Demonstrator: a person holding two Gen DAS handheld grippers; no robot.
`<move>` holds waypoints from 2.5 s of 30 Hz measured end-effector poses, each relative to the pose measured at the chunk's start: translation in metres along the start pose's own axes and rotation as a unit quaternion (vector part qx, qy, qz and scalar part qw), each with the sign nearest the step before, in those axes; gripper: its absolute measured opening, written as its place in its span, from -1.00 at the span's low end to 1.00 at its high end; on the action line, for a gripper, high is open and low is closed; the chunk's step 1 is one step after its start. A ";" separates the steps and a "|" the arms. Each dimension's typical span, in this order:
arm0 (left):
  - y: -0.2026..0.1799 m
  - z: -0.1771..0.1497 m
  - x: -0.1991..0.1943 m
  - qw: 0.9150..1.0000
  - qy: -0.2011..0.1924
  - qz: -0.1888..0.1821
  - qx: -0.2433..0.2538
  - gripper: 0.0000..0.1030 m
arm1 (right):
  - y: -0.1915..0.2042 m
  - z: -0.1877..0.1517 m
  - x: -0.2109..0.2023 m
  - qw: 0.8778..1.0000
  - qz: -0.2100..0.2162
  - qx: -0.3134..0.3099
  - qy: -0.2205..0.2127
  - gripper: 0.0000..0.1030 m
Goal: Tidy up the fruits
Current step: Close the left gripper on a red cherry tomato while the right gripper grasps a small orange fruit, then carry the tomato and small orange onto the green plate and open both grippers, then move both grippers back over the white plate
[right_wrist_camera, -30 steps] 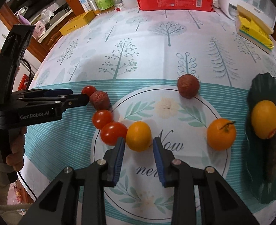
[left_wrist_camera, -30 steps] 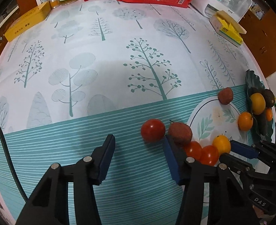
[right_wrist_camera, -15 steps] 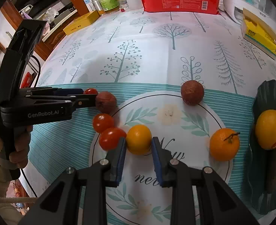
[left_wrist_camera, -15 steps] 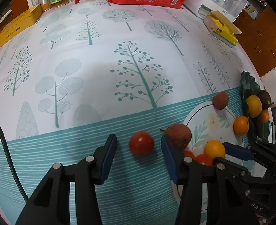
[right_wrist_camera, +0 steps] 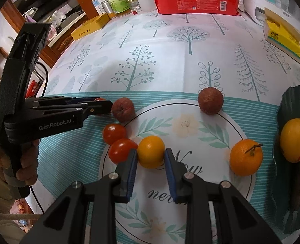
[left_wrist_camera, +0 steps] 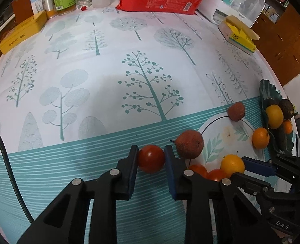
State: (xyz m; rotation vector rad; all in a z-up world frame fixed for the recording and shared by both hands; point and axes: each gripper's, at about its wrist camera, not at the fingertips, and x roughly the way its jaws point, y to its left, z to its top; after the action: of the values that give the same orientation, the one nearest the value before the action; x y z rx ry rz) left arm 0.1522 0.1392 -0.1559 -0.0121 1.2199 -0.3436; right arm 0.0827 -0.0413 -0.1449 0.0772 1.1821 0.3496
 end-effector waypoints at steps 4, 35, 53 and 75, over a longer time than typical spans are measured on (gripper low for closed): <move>-0.008 0.000 -0.020 1.000 -0.010 0.001 0.005 -0.54 | 0.003 -0.001 -0.010 1.000 0.003 -0.004 -0.011 -0.48; -0.284 0.000 -0.053 0.983 -0.019 -0.093 0.157 -0.54 | -0.143 -0.067 -0.196 0.976 -0.103 0.100 -0.166 -0.47; -0.361 0.048 0.051 0.992 0.021 -0.061 0.111 -0.53 | -0.241 -0.090 -0.147 0.990 -0.071 0.094 -0.080 -0.47; -0.373 0.041 0.045 0.994 -0.006 0.000 0.110 0.43 | -0.258 -0.080 -0.134 0.994 -0.041 0.082 -0.052 -0.43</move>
State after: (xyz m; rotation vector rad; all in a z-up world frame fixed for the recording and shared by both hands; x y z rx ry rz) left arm 0.1093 -0.2338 -0.1109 0.1753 1.1641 -0.4753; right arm 0.0234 -0.3360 -0.1184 0.1860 1.1050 0.1735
